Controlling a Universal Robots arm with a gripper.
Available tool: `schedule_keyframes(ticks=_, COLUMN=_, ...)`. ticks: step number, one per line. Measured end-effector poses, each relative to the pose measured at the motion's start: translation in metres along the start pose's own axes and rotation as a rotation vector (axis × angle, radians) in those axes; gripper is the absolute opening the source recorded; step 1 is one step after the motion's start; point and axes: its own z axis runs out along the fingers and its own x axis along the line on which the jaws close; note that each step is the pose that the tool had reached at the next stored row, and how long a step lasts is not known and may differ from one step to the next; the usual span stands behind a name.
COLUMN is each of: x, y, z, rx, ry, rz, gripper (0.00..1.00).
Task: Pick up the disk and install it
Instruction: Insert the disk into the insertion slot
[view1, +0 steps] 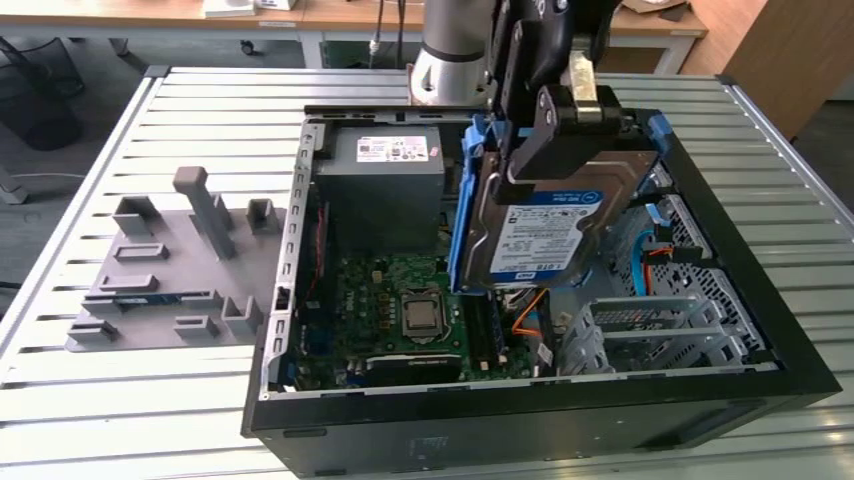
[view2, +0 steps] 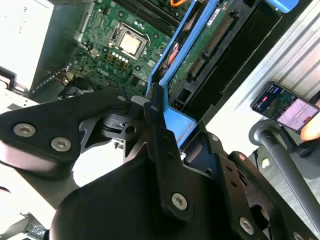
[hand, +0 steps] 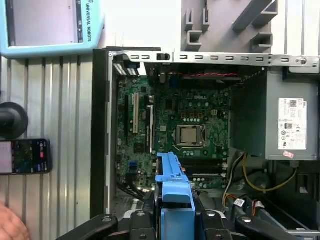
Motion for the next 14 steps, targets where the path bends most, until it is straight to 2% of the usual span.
schedule_keyframes(ticks=4, x=0.0016, y=-0.0009, z=0.0018, rx=0.0038, ry=0.0016, rz=0.0, gripper=0.36)
schedule_keyframes(ticks=6, x=0.0019, y=-0.0041, z=0.0024, rx=0.0041, ry=0.0015, rz=0.0, gripper=0.36)
schedule_keyframes(ticks=12, x=0.0025, y=-0.0258, z=0.0046, rx=0.0041, ry=0.0015, rz=0.0, gripper=0.36)
schedule_keyframes(ticks=14, x=0.0036, y=-0.0302, z=0.0054, rx=0.004, ry=0.0019, rz=0.0, gripper=0.36)
